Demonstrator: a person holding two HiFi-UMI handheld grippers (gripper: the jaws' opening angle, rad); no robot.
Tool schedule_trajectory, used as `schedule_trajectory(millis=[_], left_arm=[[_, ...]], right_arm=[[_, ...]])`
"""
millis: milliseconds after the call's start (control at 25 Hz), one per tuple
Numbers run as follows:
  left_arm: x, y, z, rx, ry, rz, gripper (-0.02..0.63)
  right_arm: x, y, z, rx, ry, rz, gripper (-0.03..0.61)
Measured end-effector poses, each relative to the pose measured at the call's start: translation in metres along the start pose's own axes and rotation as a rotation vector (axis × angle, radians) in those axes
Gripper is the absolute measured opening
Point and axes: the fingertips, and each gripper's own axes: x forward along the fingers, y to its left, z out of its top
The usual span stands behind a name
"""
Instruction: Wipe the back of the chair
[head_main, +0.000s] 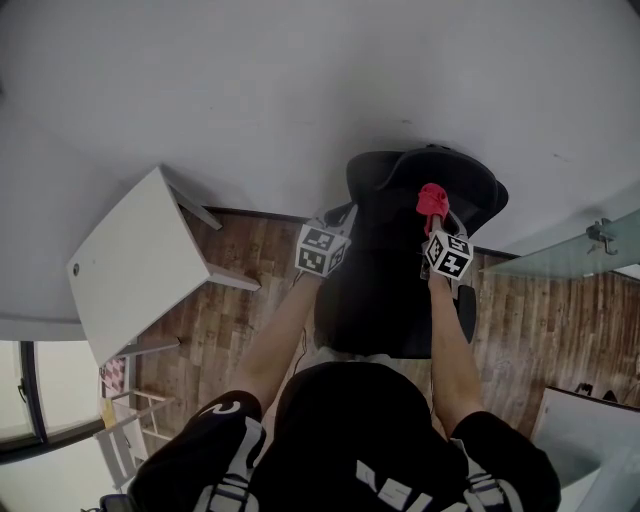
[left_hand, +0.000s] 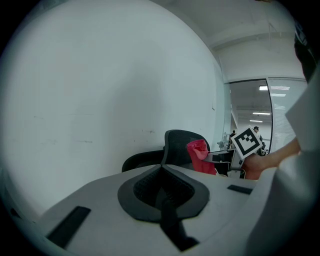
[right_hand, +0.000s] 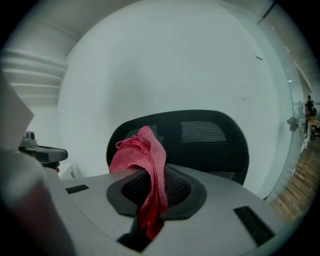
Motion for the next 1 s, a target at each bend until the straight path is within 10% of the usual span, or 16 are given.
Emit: schedule_trajectory(millis=[520, 1000], left_arm=[[-0.021, 0.072, -0.028, 0.01, -0.005, 0.082, 0.025], [-0.015, 0.103, -0.062, 0.032, 0.036, 0.052, 0.025]], right_arm=[[0.052, 0.145, -0.043, -0.133, 0.067, 0.24, 0.072], [0.127, 0.152, -0.097, -0.061, 0.127, 0.134, 0.069]])
